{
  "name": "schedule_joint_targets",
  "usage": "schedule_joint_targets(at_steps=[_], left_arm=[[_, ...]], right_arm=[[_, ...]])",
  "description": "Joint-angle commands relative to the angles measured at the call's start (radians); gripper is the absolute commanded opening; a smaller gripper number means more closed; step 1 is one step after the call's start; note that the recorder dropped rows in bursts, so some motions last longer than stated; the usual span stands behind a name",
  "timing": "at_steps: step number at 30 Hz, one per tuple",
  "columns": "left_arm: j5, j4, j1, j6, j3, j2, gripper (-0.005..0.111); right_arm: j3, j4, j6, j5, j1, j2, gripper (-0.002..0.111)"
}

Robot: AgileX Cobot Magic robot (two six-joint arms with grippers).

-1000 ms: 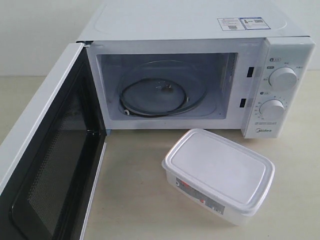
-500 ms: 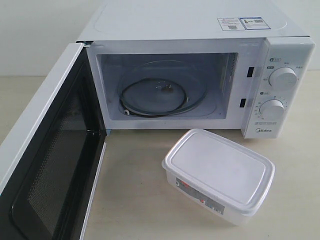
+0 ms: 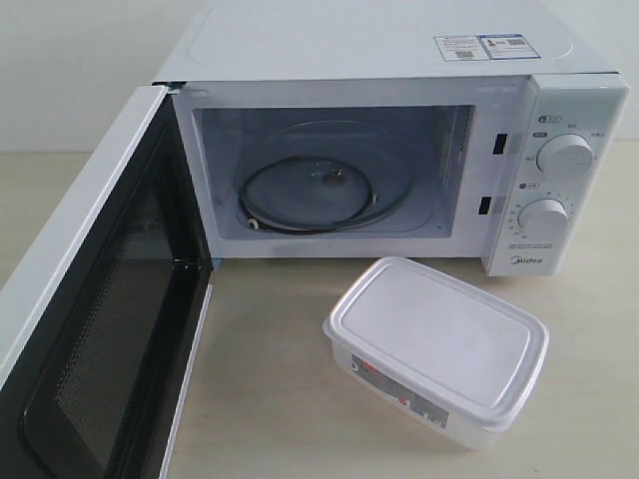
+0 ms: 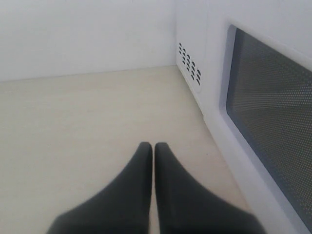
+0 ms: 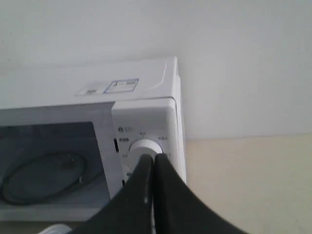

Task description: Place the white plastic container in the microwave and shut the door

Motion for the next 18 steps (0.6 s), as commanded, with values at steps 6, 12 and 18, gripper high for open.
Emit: schedule_joint_targets(at_steps=[6, 12, 18], left_arm=[[-0.001, -0.008, 0.001, 0.002, 0.004, -0.002, 0.004], [-0.001, -0.008, 0.001, 0.002, 0.004, -0.002, 0.004], [-0.001, -0.008, 0.001, 0.002, 0.004, -0.002, 0.004]], right_arm=[[0.003, -0.128, 0.014, -0.202, 0.0, 0.286, 0.0], [0.031, -0.473, 0.262, -0.342, 0.0, 0.458, 0.0], [0.197, -0.599, 0.265, -0.768, 0.0, 0.629, 0.0]])
